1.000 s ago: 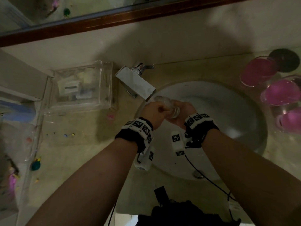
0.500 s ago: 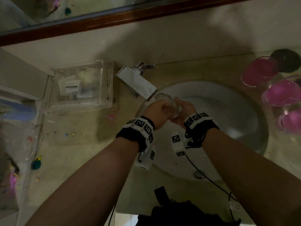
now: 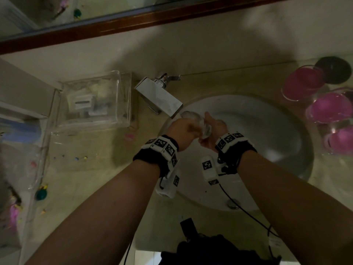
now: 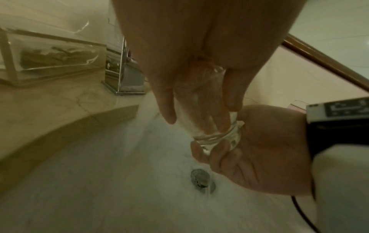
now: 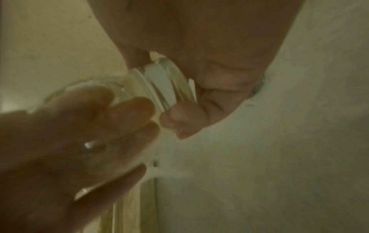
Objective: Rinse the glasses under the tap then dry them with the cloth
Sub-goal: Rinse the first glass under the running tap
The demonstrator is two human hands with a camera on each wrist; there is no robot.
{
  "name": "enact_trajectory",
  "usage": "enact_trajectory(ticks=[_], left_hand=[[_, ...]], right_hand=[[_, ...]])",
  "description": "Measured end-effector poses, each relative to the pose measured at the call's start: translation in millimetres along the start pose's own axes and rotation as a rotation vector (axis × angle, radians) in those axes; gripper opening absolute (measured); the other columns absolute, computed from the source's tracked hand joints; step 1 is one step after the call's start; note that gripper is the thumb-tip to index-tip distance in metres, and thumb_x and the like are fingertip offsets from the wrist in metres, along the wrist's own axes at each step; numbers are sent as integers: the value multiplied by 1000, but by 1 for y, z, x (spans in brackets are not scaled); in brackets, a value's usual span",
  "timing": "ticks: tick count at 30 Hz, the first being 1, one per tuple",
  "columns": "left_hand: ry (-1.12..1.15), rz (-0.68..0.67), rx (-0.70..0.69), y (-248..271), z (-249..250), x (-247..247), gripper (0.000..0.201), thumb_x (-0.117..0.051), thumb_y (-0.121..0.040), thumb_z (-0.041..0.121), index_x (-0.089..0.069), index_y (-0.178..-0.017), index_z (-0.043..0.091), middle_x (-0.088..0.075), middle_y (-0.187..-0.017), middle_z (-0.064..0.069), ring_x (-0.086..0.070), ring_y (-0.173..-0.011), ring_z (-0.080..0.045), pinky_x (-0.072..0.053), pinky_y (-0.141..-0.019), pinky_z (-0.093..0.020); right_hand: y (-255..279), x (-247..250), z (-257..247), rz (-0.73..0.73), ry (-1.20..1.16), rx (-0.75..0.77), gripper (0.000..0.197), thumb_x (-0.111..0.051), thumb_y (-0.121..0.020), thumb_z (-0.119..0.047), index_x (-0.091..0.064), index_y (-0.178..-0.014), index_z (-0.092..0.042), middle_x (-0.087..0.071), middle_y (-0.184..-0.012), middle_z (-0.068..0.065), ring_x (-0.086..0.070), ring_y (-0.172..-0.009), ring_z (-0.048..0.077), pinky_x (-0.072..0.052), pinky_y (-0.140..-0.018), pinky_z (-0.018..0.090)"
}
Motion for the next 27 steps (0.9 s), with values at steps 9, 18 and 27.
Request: enact_trajectory(ticks=[9, 18, 27], left_hand=[[79, 65, 64, 0, -8, -2, 18, -67, -90, 19, -68, -106, 13, -68, -112, -7, -62, -101, -20, -48, -87, -26], [15, 104, 82, -2, -7, 2, 10, -67, -88, 18, -71, -88, 9, -70, -95, -7, -64, -90, -21, -48, -80, -29], [-12, 41, 17, -4, 4, 2, 17, -65, -90, 17, -74, -103, 10, -70, -108, -5, -64, -100, -19, -46, -85, -23]], right_hand=[[-8, 6, 4, 17, 29, 8, 43, -41, -96, -50, -55, -77, -15, -51, -69, 5, -41, -54, 17, -32, -52, 22], [-15, 14, -3, 3, 375, 155, 34, -70, -80, -12, -60, -112, -4, -61, -111, 16, -59, -89, 21, -52, -65, 25], [-16, 11, 2, 35, 187, 69, 74, -73, -60, -68, -59, -112, -17, -59, -116, 15, -58, -103, 29, -49, -92, 44]])
Point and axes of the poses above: each hand's wrist, its own y-axis away from the middle knuckle, its own x-axis out of the back of the hand, z = x × y, the point moved 8 cm from there along -y, towards the middle knuckle
